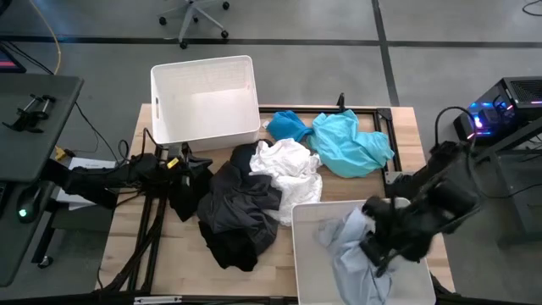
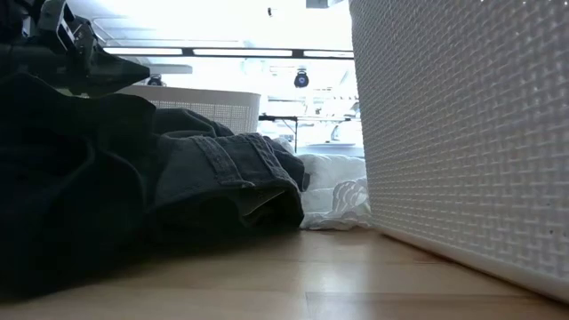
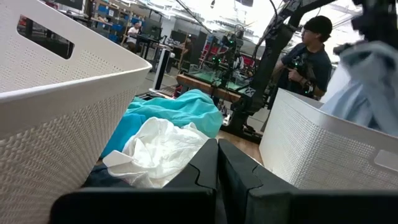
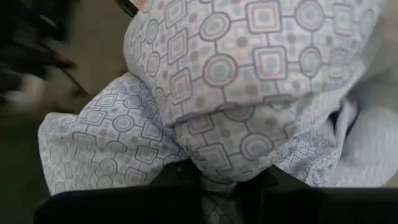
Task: Sort clothes
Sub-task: Put the light blue shirt into the bottom white bin
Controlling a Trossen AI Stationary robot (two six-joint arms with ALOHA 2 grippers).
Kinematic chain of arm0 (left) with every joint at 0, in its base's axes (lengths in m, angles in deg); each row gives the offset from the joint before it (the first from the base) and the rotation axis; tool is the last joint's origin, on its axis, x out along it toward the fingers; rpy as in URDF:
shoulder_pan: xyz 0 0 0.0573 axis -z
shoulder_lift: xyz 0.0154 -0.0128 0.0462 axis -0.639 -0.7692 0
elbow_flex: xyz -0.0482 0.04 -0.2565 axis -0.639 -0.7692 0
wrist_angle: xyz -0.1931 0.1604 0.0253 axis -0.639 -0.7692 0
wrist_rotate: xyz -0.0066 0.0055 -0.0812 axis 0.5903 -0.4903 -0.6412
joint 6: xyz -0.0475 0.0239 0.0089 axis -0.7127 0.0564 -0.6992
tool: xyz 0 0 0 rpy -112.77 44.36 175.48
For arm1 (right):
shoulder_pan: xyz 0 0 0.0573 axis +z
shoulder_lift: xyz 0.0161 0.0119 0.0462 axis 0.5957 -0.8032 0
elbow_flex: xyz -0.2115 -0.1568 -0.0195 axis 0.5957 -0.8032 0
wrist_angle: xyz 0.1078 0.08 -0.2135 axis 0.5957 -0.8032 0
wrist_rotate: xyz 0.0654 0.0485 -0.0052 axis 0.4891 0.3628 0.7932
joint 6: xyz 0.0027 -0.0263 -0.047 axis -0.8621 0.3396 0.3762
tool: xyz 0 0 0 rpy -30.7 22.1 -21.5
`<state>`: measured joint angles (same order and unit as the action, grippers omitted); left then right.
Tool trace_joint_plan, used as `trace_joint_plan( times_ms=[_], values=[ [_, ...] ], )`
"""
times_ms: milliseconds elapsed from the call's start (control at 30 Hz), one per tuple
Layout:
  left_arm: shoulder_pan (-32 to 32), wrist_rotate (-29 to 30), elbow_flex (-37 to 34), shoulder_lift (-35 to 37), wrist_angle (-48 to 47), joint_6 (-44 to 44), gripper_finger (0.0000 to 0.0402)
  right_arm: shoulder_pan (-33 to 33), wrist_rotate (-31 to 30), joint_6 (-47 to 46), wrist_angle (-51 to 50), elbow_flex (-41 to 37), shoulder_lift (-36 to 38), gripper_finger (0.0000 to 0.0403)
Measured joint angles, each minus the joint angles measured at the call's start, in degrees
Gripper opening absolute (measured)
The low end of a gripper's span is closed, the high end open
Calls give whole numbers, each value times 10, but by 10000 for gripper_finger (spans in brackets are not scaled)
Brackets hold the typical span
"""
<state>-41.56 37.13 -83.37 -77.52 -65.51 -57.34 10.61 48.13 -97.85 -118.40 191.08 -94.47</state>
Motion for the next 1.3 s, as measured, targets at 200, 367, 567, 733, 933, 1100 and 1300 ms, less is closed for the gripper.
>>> trace_joint_plan(
  times_ms=[200, 367, 567, 733, 933, 1100, 1300],
  values=[
    [0, 0, 0, 0, 0, 0, 1, -12, 46, 6, 79, -161, 26, 35],
    [0, 0, 0, 0, 0, 0, 1, -37, 97, 6, 107, -278, 25, 36],
    [0, 0, 0, 0, 0, 0, 1, -58, 142, 9, 220, -414, 26, 39],
    [0, 0, 0, 0, 0, 0, 1, -66, 148, -8, 366, -523, 26, 37],
    [0, 0, 0, 0, 0, 0, 1, -67, 142, -58, 453, -616, 26, 38],
    [0, 0, 0, 0, 0, 0, 1, -67, 138, -47, 520, -664, 26, 60],
    [0, 0, 0, 0, 0, 0, 1, -69, 144, -48, 526, -685, 26, 131]
  ],
)
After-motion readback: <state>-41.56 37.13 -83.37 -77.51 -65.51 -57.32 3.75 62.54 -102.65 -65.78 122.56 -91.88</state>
